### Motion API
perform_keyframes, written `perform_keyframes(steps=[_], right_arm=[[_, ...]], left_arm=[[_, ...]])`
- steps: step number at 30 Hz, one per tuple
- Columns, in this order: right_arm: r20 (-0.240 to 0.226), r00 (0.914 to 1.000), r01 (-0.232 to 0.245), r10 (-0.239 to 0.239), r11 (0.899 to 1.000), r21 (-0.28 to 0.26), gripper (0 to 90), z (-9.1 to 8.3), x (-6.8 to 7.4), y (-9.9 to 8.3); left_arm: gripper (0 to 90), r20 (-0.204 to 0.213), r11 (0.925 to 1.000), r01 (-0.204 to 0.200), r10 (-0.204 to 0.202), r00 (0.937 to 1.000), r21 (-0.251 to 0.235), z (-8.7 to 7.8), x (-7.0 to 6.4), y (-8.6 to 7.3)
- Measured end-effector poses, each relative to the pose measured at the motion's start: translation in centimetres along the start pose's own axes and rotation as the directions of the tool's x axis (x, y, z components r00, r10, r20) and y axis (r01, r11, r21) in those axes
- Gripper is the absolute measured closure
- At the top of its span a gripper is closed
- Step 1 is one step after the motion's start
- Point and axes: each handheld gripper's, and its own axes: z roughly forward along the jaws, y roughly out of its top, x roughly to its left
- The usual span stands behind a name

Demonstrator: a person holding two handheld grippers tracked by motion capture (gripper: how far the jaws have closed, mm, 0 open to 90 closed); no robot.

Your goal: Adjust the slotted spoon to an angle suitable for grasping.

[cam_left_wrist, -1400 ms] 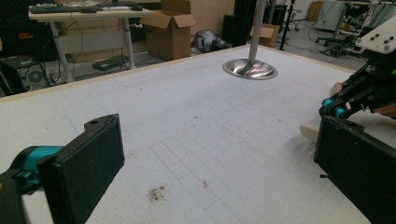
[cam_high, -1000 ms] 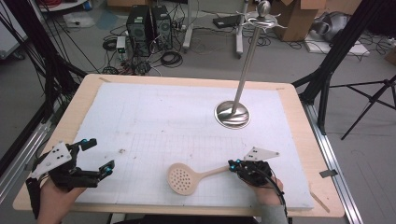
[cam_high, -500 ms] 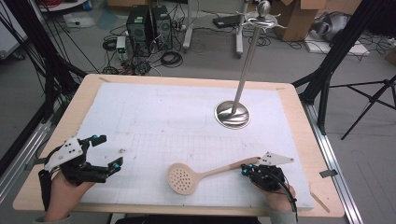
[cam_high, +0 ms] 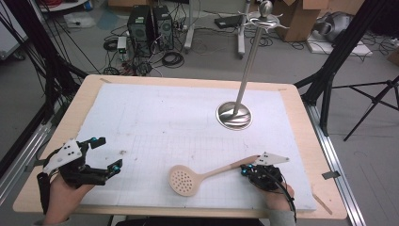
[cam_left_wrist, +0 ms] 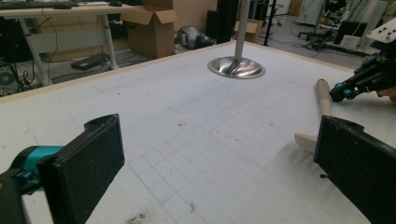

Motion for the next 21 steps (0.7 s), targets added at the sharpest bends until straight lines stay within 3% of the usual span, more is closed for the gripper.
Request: perform_keyframes(steps=[21], right_arm=[[-0.023,0.9984,0.053,-0.052,0.999,0.004,90.0,3.1,1.1,2.6]], left_arm=[[2.1,-0.063,0.9999,0.011,-0.011,0.9979,0.000,-2.6,0.0,-0.6]])
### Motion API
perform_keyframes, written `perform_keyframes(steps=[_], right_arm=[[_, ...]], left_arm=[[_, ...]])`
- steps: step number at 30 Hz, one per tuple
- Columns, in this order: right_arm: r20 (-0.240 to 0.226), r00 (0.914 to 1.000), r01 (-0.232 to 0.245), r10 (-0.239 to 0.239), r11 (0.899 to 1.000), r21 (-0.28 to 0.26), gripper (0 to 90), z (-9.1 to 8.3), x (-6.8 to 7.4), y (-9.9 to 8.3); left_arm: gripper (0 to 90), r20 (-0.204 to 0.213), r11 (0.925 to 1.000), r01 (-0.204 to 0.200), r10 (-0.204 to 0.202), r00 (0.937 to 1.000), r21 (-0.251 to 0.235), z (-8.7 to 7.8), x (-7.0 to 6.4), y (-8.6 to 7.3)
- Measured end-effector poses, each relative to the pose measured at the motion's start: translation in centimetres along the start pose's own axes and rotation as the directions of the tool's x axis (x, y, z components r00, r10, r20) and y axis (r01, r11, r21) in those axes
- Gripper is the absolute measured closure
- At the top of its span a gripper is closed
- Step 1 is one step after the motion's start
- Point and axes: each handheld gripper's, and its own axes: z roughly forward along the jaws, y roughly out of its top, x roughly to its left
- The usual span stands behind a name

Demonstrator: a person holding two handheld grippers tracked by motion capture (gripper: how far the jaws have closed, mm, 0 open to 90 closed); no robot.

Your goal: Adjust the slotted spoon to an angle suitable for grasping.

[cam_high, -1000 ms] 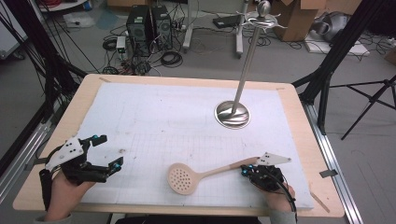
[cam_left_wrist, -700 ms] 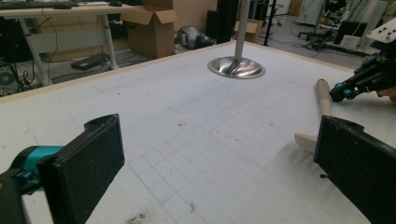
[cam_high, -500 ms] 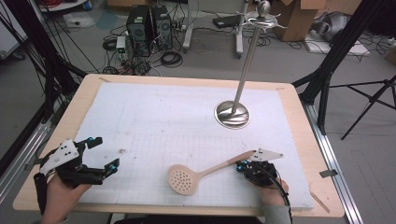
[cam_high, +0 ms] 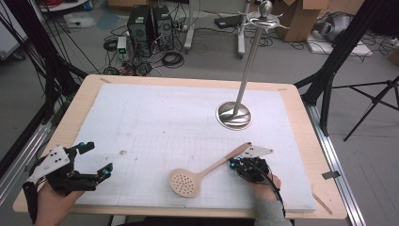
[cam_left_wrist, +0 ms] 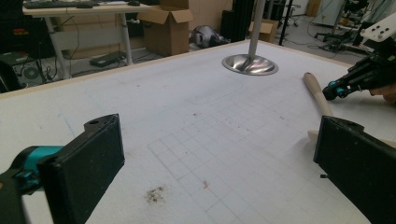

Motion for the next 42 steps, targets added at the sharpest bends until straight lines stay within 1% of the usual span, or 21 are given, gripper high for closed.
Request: perform_keyframes(steps=[6,10,12,21,28,32,38,39,42], right_arm=[[-0.001,0.9996,0.030,-0.030,1.000,-0.002,90.0,0.8,0.4,0.7],[-0.017,0.9991,0.038,-0.038,0.999,-0.001,90.0,1.3,0.8,1.1],[-0.016,0.9985,0.052,-0.052,0.999,-0.003,90.0,1.5,1.0,1.3],[-0.032,0.9963,0.080,-0.080,0.997,-0.004,90.0,2.4,1.7,2.0],[-0.049,0.9925,0.112,-0.112,0.994,-0.006,90.0,3.1,2.3,2.6],[-0.062,0.9909,0.119,-0.120,0.993,-0.010,90.0,3.5,2.6,2.9],[-0.072,0.9856,0.153,-0.153,0.988,-0.013,90.0,4.2,3.1,3.5],[-0.074,0.9862,0.148,-0.148,0.989,-0.011,90.0,4.3,3.2,3.6],[-0.079,0.9844,0.156,-0.157,0.988,-0.014,90.0,4.5,3.3,3.8]], left_arm=[[2.1,-0.013,1.0000,0.003,-0.003,0.9999,0.003,-0.5,0.0,-0.2],[2.1,-0.024,1.0000,0.005,-0.005,0.9997,0.001,-0.9,0.0,-0.2],[2.1,-0.026,1.0000,0.006,-0.006,0.9996,0.000,-1.1,0.0,-0.3],[2.1,-0.040,1.0000,0.009,-0.009,0.9992,0.002,-1.7,0.0,-0.4],[2.1,-0.054,1.0000,0.003,-0.003,0.9986,0.000,-2.3,0.0,-0.4],[2.1,-0.063,1.0000,0.009,-0.009,0.9980,0.001,-2.6,0.0,-0.5],[2.1,-0.077,1.0000,0.010,-0.010,0.9970,-0.001,-3.2,0.0,-0.6],[2.1,-0.077,1.0000,0.009,-0.009,0.9970,0.000,-3.2,0.0,-0.6],[2.1,-0.081,0.9999,0.011,-0.011,0.9966,0.005,-3.3,0.0,-0.7]])
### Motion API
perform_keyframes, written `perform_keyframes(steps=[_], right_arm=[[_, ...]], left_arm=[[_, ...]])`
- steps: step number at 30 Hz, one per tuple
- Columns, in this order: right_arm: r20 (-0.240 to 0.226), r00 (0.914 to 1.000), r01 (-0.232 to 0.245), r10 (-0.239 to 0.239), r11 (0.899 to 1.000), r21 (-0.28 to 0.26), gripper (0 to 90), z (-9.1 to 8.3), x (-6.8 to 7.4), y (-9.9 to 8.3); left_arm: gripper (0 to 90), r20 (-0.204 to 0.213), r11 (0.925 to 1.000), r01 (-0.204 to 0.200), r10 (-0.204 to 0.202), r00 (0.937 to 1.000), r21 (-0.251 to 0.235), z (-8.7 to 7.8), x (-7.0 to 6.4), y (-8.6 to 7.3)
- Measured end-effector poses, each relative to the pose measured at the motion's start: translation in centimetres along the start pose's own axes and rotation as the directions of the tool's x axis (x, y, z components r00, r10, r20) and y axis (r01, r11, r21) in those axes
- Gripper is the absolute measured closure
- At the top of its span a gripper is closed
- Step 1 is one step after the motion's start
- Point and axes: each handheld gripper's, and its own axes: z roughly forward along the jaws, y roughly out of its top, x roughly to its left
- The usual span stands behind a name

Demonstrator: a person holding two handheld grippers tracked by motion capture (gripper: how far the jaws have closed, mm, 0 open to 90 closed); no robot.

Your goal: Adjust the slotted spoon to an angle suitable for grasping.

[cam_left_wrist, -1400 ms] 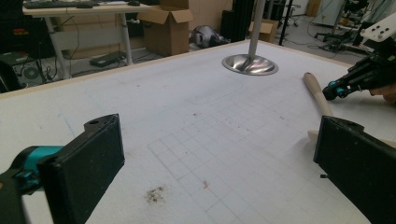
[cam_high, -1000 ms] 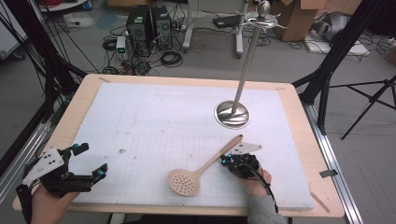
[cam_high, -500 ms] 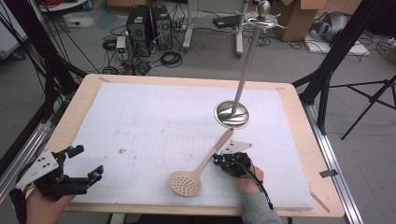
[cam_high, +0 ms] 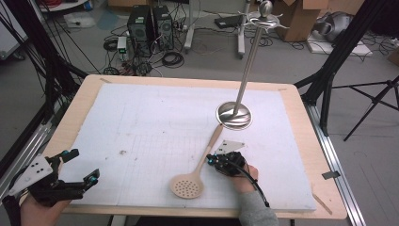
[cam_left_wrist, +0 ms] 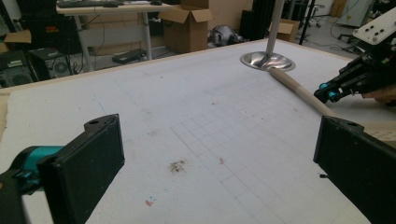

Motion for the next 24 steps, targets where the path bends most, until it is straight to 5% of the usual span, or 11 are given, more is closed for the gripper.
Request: perform_keyframes(steps=[24], right_arm=[[-0.034,0.9949,0.094,-0.094,0.996,-0.011,90.0,2.0,1.6,1.8]], left_arm=[[2.1,-0.019,1.0000,0.001,-0.001,0.9998,0.004,-0.7,-0.1,-0.2]])
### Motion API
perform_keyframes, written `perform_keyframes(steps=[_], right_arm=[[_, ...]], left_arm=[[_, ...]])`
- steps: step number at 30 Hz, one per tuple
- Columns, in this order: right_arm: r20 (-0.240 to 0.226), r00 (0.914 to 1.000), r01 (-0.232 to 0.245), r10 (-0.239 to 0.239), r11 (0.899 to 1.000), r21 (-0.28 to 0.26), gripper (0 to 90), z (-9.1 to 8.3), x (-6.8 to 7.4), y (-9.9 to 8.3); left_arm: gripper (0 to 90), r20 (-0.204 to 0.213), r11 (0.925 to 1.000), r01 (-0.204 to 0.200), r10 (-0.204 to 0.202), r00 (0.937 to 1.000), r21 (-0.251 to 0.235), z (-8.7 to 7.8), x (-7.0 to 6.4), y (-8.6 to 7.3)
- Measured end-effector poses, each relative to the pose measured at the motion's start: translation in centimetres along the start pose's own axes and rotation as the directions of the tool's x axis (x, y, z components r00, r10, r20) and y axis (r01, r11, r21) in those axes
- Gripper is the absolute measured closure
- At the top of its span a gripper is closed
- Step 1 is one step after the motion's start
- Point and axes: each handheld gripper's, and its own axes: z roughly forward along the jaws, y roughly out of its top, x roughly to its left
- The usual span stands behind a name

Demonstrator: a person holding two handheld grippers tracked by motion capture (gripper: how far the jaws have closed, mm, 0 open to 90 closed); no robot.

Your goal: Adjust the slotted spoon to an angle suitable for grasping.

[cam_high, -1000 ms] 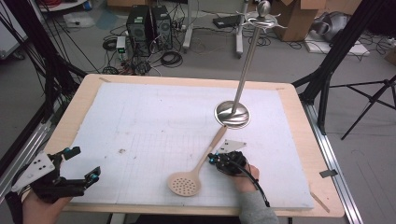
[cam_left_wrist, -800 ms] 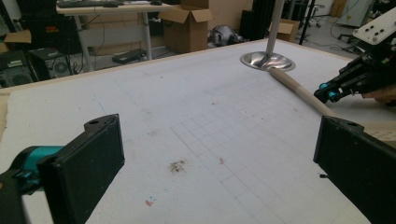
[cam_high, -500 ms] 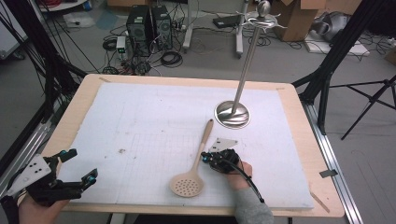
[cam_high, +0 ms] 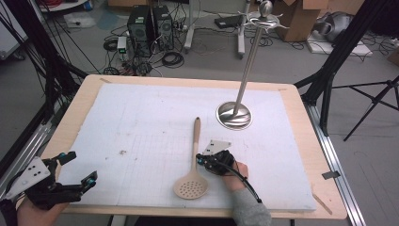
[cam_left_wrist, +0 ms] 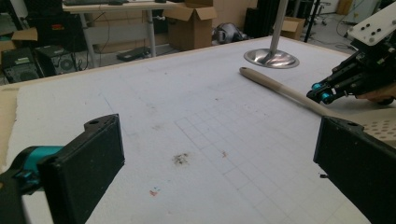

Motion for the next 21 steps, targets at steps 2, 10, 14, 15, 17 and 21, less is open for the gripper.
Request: perform_keyframes(steps=[2,10,14,15,17,21], right_arm=[[-0.007,1.0000,0.003,-0.003,1.000,-0.003,90.0,0.1,0.1,0.1],[-0.027,0.9992,0.028,-0.028,1.000,0.000,90.0,0.5,0.8,0.6],[-0.036,0.9991,0.024,-0.024,1.000,0.002,90.0,0.5,0.8,0.8],[-0.031,0.9993,0.021,-0.022,1.000,-0.008,90.0,0.3,0.8,0.9],[-0.039,0.9992,0.008,-0.010,0.999,-0.044,90.0,-0.1,0.9,1.3],[-0.050,0.9981,0.033,-0.036,0.998,-0.054,90.0,-0.6,1.5,1.8]], left_arm=[[2.1,-0.002,1.0000,-0.001,0.001,1.0000,0.002,-0.1,0.0,0.0],[2.1,-0.003,1.0000,0.001,-0.001,1.0000,0.010,-0.1,0.0,-0.2],[2.1,0.025,1.0000,-0.009,0.009,0.9997,0.004,0.0,-0.2,-0.1],[2.1,0.027,0.9999,-0.010,0.010,0.9996,0.003,0.0,-0.2,-0.1],[2.1,0.026,0.9999,-0.010,0.010,0.9996,0.003,0.0,-0.2,-0.1],[2.1,0.019,1.0000,-0.005,0.005,0.9998,0.003,-0.1,-0.1,-0.2]])
